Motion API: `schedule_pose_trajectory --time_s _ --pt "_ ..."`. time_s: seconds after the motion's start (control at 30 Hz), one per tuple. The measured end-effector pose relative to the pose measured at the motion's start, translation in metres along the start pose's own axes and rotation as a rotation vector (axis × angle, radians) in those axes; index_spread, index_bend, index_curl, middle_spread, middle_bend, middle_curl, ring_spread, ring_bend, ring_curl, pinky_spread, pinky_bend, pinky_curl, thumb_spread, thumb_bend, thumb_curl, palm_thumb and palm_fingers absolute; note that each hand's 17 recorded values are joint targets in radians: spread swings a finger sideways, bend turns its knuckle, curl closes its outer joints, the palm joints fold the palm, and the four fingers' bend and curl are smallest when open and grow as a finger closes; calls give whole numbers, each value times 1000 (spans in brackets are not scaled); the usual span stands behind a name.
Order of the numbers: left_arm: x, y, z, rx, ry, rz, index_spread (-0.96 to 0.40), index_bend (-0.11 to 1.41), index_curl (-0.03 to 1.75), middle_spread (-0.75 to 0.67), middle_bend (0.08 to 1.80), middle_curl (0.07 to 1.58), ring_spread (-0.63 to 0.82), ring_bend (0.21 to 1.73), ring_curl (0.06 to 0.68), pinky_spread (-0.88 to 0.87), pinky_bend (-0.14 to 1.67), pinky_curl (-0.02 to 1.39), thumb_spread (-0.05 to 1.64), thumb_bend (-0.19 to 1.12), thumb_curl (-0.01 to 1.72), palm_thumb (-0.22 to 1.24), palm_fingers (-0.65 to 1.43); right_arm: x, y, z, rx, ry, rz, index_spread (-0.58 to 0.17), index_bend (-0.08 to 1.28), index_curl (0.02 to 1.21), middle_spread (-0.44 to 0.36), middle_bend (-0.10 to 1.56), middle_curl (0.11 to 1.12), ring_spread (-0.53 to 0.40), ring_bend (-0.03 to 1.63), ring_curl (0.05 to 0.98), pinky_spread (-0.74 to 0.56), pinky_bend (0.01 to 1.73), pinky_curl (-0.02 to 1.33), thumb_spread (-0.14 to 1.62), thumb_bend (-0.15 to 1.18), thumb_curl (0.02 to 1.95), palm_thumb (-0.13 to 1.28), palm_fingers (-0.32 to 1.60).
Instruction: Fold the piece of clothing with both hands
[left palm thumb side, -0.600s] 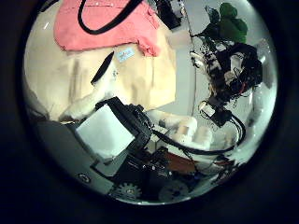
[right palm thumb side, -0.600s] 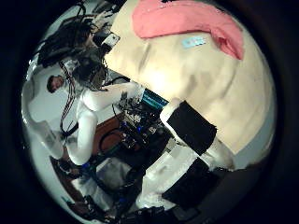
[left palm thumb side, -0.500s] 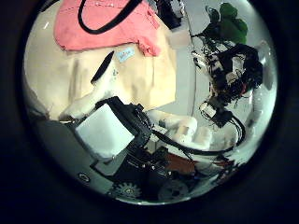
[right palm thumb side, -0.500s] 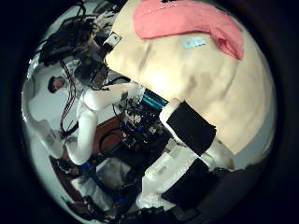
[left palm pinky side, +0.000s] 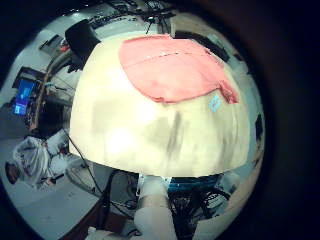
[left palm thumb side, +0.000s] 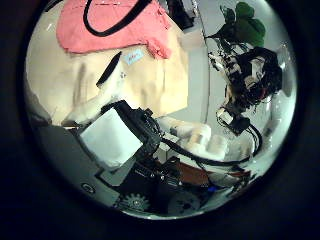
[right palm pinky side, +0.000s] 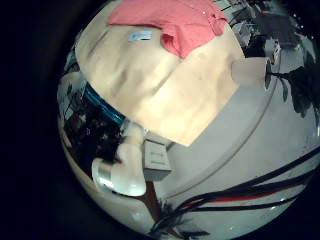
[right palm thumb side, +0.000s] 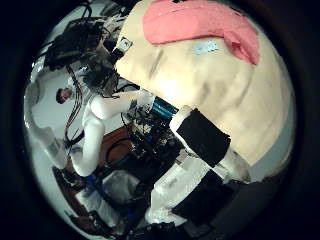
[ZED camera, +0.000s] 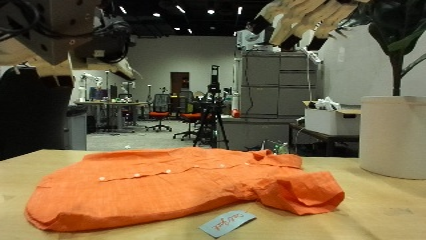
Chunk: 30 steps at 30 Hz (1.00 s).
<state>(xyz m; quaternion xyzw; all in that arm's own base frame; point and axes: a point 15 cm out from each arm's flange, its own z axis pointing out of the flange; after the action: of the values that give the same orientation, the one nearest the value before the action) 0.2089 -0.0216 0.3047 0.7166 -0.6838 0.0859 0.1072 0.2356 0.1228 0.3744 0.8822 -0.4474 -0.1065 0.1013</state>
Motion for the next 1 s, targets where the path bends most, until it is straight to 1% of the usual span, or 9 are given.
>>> schedule_pose_trajectory --time_s 0.17,0.33,0.5,0.6,0.67,0.73,0.87,0.93,1.0 --pt "-11 -10 20 -79 -164 93 -127 156 384 -128 171 371 280 402 141 109 216 264 1018 -26 331 624 368 6 5 1 -19 -6 23 -322 169 304 57 272 375 144 429 235 345 203 279 1408 -6 214 549 375" --pt "-30 -44 45 -127 -406 230 -22 131 343 93 159 344 379 443 163 211 291 297 1024 -40 314 549 165 15 12 -4 -38 -8 50 -328 170 303 49 291 380 125 439 235 345 195 277 1400 -6 220 560 393" --pt "-36 -79 69 -102 -441 305 28 119 299 186 169 317 431 495 176 248 399 321 1001 -37 299 460 111 30 14 -10 -72 29 73 -335 176 307 32 301 383 110 450 236 351 193 273 1390 -6 224 579 409" --pt "-46 -92 84 -128 -439 352 38 135 287 198 179 313 439 515 186 239 455 339 995 -33 298 443 97 35 25 -7 -119 21 95 -335 177 310 17 303 384 101 453 235 352 194 270 1390 -7 225 586 408" --pt "-49 -99 87 -139 -439 366 41 157 291 192 194 321 460 492 185 342 432 338 994 -29 298 438 37 36 31 -7 -137 14 106 -331 180 312 -14 305 384 96 453 234 352 193 268 1391 -4 228 598 410" --pt "-48 -107 87 -132 -445 381 50 111 269 212 156 299 473 604 204 295 490 340 993 -27 299 436 107 40 33 -11 -133 10 122 -330 178 313 -16 310 387 94 452 232 352 193 266 1390 -6 229 602 412" --pt "-56 -114 84 -136 -500 421 43 159 271 115 259 336 420 635 228 267 382 322 989 -25 301 446 83 41 36 -11 -131 8 128 -328 179 316 -9 315 387 92 451 230 352 193 263 1391 -5 232 613 413" --pt "-62 -116 84 -149 -527 431 35 165 277 65 338 353 449 559 202 259 345 306 986 -24 303 450 99 42 37 -11 -135 8 131 -329 181 318 1 315 387 91 451 228 352 193 261 1391 -7 232 616 414" --pt "-69 -118 85 -170 -548 435 32 157 277 -15 298 352 422 624 217 240 324 299 984 -25 304 452 115 44 37 -9 -143 2 141 -330 180 321 6 320 388 91 446 226 352 194 260 1390 -8 231 618 413"
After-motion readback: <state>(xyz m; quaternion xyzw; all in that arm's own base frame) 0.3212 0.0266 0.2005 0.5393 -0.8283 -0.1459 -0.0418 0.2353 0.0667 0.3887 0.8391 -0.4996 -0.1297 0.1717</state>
